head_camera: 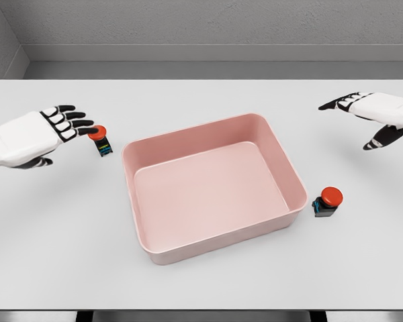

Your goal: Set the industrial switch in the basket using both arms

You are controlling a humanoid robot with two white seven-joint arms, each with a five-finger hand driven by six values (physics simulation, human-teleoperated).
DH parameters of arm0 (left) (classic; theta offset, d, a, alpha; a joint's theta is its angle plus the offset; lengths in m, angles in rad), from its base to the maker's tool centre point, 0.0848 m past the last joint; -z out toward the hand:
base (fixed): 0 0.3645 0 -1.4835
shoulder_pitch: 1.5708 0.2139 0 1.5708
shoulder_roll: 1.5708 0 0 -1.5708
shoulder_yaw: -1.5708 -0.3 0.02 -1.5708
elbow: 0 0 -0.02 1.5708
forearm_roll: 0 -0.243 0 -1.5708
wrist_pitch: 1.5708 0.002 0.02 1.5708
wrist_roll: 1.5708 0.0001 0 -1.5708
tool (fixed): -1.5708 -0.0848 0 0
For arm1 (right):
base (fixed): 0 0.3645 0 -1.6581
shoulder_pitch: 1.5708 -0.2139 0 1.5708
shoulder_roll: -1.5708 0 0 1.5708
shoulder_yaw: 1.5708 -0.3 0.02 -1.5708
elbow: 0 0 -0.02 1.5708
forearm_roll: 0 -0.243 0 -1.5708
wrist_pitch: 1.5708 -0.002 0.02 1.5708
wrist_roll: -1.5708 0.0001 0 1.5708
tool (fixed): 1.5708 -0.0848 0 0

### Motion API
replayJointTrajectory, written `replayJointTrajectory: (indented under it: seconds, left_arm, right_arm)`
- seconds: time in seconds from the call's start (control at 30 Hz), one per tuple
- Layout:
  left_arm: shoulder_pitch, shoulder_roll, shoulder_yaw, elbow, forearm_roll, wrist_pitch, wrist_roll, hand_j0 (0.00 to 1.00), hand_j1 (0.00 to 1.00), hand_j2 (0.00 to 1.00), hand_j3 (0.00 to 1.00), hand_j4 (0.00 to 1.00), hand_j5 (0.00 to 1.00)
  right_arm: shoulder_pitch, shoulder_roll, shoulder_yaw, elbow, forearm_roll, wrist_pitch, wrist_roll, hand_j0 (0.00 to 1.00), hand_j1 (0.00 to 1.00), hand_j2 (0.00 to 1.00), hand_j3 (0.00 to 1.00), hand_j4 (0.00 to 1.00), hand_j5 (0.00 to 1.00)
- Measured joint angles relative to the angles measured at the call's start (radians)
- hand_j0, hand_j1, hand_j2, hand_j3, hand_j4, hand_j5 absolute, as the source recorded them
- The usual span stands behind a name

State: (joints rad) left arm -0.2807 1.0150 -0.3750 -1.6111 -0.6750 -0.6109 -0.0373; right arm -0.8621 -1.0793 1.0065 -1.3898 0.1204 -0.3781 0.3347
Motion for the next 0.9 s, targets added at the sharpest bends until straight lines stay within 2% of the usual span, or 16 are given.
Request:
replayJointTrajectory:
  seconds: [0.17,0.27,0.4,0.47,0.57,0.73,0.9]
  left_arm:
    - [-0.009,-0.016,0.01,0.009,-0.001,0.0,-0.007,1.0,1.0,1.0,1.0,1.0,1.0]
    - [-0.044,-0.065,0.047,0.073,0.0,0.0,-0.007,1.0,1.0,1.0,1.0,1.0,1.0]
    - [-0.106,-0.154,0.055,0.185,-0.023,0.0,-0.008,1.0,1.0,1.0,1.0,1.0,1.0]
    - [-0.13,-0.192,0.041,0.235,-0.04,0.0,-0.009,1.0,1.0,1.0,1.0,1.0,1.0]
    - [-0.138,-0.234,0.001,0.27,-0.058,0.0,-0.008,1.0,1.0,1.0,1.0,1.0,1.0]
    - [-0.156,-0.267,-0.054,0.273,-0.107,0.0,-0.007,1.0,1.0,1.0,1.0,1.0,1.0]
    - [-0.17,-0.297,-0.071,0.276,-0.13,0.0,-0.006,1.0,1.0,1.0,1.0,1.0,1.0]
  right_arm:
    - [0.0,-0.009,0.004,-0.002,0.001,-0.012,-0.001,1.0,1.0,1.0,1.0,1.0,1.0]
    - [0.002,-0.02,0.009,-0.002,0.001,-0.051,-0.008,1.0,1.0,1.0,1.0,1.0,1.0]
    - [0.026,-0.062,0.015,-0.002,0.002,-0.11,-0.024,1.0,1.0,1.0,1.0,1.0,1.0]
    - [0.043,-0.081,0.016,-0.003,0.002,-0.15,-0.027,1.0,1.0,1.0,1.0,1.0,1.0]
    - [0.081,-0.094,0.017,-0.006,0.002,-0.194,-0.028,1.0,1.0,1.0,1.0,1.0,1.0]
    - [0.121,-0.1,0.013,-0.009,0.003,-0.226,-0.028,1.0,1.0,1.0,1.0,1.0,1.0]
    - [0.143,-0.097,0.005,-0.01,0.002,-0.233,-0.024,1.0,1.0,1.0,1.0,1.0,1.0]
